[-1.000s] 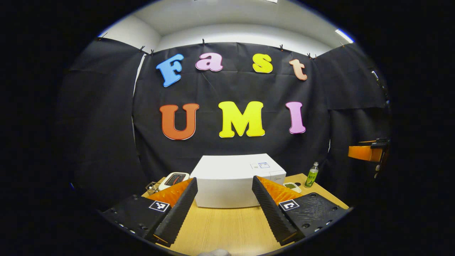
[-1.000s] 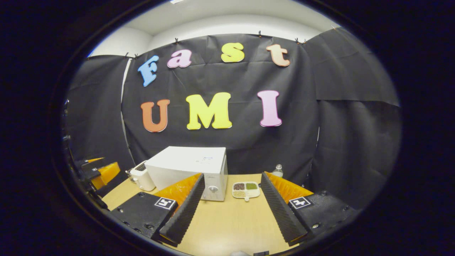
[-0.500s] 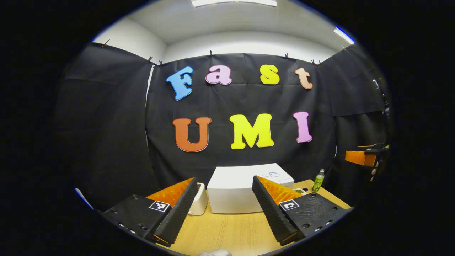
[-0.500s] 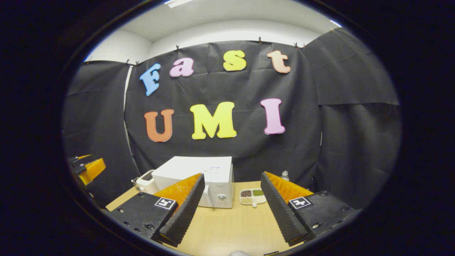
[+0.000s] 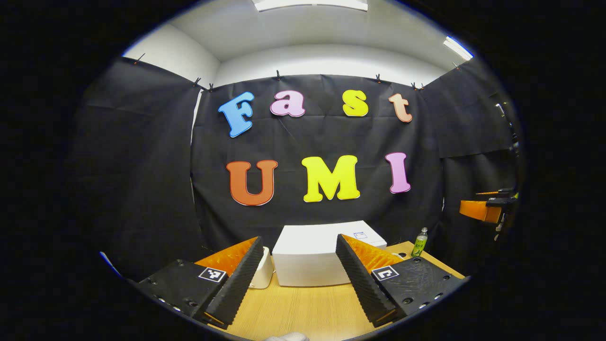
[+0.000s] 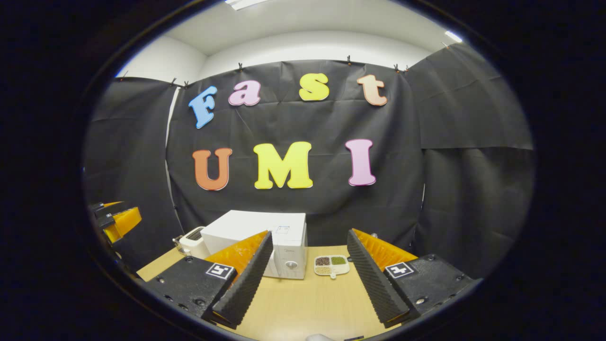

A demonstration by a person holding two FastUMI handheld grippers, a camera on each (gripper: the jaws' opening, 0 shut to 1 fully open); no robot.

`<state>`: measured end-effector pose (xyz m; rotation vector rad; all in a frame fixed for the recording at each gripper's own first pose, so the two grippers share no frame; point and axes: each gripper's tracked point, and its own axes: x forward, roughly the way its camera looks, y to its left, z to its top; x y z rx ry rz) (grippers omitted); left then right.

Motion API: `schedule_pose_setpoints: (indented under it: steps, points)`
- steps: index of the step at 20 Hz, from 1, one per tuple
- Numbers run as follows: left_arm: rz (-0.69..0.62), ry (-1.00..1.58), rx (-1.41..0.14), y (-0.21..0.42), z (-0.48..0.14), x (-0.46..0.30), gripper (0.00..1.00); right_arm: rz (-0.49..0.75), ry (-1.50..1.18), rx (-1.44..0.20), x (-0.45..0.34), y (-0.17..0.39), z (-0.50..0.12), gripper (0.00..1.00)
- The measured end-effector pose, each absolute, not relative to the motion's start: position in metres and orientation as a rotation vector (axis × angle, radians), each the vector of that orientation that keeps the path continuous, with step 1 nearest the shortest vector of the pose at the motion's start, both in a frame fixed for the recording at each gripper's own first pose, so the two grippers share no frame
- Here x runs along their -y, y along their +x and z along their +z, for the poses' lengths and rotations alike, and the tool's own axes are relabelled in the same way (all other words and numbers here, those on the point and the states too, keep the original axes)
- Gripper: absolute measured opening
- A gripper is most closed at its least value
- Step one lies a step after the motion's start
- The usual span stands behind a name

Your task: Open the microwave oven with the left hand, put the food in, and close the microwave oven.

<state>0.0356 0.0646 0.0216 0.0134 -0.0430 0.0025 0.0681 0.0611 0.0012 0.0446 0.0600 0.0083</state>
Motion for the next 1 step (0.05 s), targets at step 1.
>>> schedule_pose_setpoints:
  steps: [1]
  points:
    - [-0.003, 0.012, 0.048, 0.0358, 0.0242, -0.0627, 0.96, 0.006, 0.044, -0.061, -0.0595, 0.0662, 0.0007, 0.92]
